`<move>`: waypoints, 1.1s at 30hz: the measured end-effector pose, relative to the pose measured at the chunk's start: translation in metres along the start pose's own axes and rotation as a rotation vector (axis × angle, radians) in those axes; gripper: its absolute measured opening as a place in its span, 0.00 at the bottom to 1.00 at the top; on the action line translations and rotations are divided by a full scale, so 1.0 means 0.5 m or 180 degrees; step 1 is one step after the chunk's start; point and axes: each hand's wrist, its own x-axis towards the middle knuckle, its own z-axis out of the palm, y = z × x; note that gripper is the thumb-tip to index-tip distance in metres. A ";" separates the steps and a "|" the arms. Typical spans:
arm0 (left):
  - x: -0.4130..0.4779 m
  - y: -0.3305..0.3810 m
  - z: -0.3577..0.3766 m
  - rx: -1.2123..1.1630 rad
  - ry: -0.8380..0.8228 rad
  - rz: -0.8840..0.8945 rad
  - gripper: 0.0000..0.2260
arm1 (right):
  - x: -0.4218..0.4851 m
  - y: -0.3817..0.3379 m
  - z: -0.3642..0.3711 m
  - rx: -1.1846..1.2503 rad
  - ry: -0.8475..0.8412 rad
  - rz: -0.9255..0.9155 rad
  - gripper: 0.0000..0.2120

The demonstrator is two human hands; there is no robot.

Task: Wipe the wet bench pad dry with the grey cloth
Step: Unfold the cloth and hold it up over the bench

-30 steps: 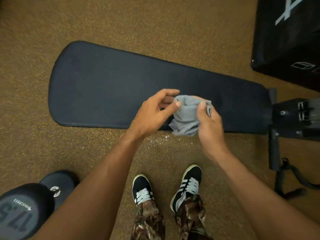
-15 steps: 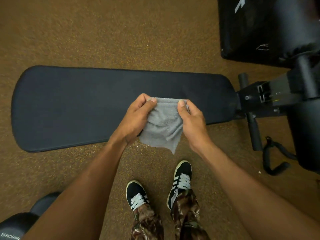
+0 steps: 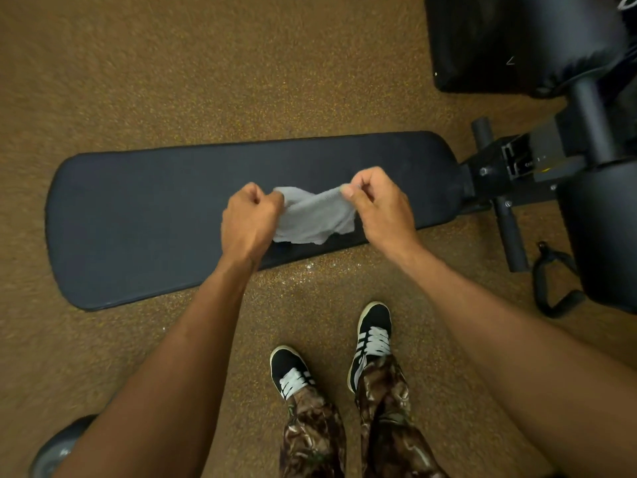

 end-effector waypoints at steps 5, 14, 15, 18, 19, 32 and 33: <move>0.012 0.012 -0.047 0.0043 -0.1248 0.1249 0.25 | 0.005 -0.066 -0.019 0.0627 -0.1168 -0.0137 0.07; 0.047 0.007 -0.012 0.0580 -0.2156 0.1052 0.09 | 0.039 -0.059 -0.099 0.1662 -0.0772 0.0646 0.06; 0.053 0.001 -0.011 0.0674 -0.2137 0.1045 0.08 | 0.044 -0.046 -0.107 0.1863 -0.0689 0.0822 0.07; 0.061 -0.014 -0.001 0.0639 -0.2156 0.0933 0.05 | 0.053 -0.008 -0.131 0.2441 -0.0675 0.1250 0.14; 0.059 -0.012 0.003 0.0540 -0.2145 0.0868 0.05 | 0.053 0.003 -0.137 0.2451 -0.0823 0.1386 0.18; 0.035 0.064 -0.001 -0.0150 -0.1996 0.0152 0.10 | 0.002 0.055 -0.199 0.0768 0.0031 0.0842 0.12; 0.026 0.073 -0.003 -0.0259 -0.2019 0.0185 0.10 | -0.008 0.049 -0.219 0.0378 0.0044 0.0754 0.13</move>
